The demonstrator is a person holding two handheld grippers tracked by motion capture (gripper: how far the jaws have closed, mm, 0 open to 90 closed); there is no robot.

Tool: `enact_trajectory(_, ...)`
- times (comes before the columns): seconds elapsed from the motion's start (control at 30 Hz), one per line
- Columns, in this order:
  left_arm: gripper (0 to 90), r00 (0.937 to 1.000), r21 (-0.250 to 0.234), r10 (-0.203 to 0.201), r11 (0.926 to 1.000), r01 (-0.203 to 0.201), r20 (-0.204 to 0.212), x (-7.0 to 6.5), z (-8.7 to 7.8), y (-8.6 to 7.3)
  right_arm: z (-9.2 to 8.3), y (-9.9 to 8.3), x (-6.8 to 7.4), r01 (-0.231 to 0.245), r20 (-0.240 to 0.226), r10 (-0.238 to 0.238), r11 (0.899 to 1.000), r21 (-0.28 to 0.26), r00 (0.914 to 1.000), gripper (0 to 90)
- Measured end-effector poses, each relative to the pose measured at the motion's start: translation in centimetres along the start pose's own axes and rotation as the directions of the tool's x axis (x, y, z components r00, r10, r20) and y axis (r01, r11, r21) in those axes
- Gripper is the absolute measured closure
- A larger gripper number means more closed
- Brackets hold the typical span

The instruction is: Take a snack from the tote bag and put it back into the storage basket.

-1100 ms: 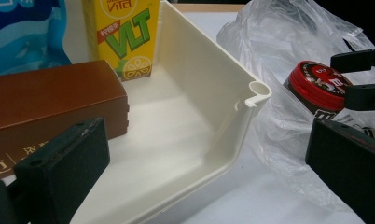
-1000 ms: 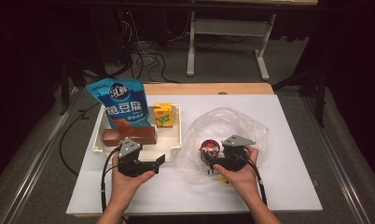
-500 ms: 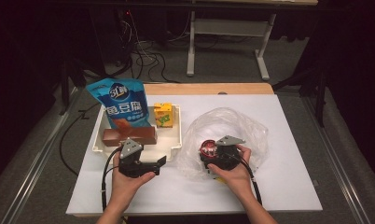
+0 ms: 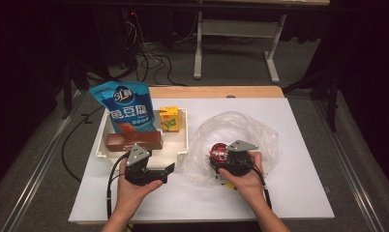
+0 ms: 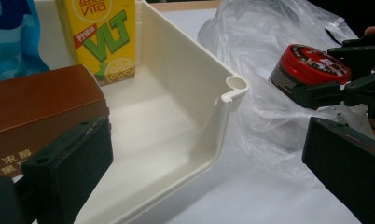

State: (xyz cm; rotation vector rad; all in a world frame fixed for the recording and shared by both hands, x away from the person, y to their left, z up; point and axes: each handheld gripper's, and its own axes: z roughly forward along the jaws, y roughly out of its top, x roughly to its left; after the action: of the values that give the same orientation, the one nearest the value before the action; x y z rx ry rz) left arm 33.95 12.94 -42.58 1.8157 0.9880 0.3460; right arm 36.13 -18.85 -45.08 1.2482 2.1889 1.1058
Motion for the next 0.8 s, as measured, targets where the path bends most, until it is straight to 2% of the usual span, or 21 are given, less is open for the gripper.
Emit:
enact_trajectory(0.07, 2.6, 0.9999, -0.010, 0.007, 0.9999, -0.007, 0.007, -0.3, 0.1, 0.1, -0.6, 0.4, -0.1, -0.014, -0.012, 0.014, 1.000, -0.013, 0.9998, 25.9)
enact_trajectory(0.17, 3.0, 0.9992, -0.025, 0.030, 0.9992, -0.029, 0.025, -1.1, 0.2, 0.3, -1.7, 1.1, 0.0, -0.004, -0.018, 0.004, 1.000, -0.026, 0.9998, 25.9)
enact_trajectory(0.23, 4.5, 0.9986, -0.031, 0.049, 0.9984, -0.048, 0.020, -1.7, 0.4, 0.6, -2.3, 1.5, 0.0, -0.011, -0.025, 0.010, 0.999, -0.032, 0.9996, 25.8)
enact_trajectory(0.4, 5.0, 0.9958, -0.027, 0.072, 0.9971, -0.071, 0.055, -2.7, 1.0, 0.8, -3.4, 2.2, 0.2, -0.022, -0.034, 0.021, 0.999, -0.038, 0.9992, 25.9)
enact_trajectory(0.57, 3.6, 0.9865, -0.029, 0.112, 0.9936, -0.109, 0.120, -4.5, 2.1, 0.8, -4.1, 2.7, 0.5, -0.008, -0.040, 0.006, 0.999, -0.053, 0.9992, 25.9)
enact_trajectory(0.7, 1.2, 0.9780, -0.021, 0.146, 0.9893, -0.144, 0.149, -5.8, 2.9, 0.8, -4.6, 3.0, 1.0, -0.016, -0.053, 0.013, 0.998, -0.058, 0.9985, 25.9)
enact_trajectory(0.8, 0.3, 0.9733, -0.019, 0.169, 0.9856, -0.168, 0.155, -6.7, 3.6, 0.7, -5.0, 3.2, 1.4, -0.015, -0.061, 0.011, 0.998, -0.060, 0.9981, 25.9)
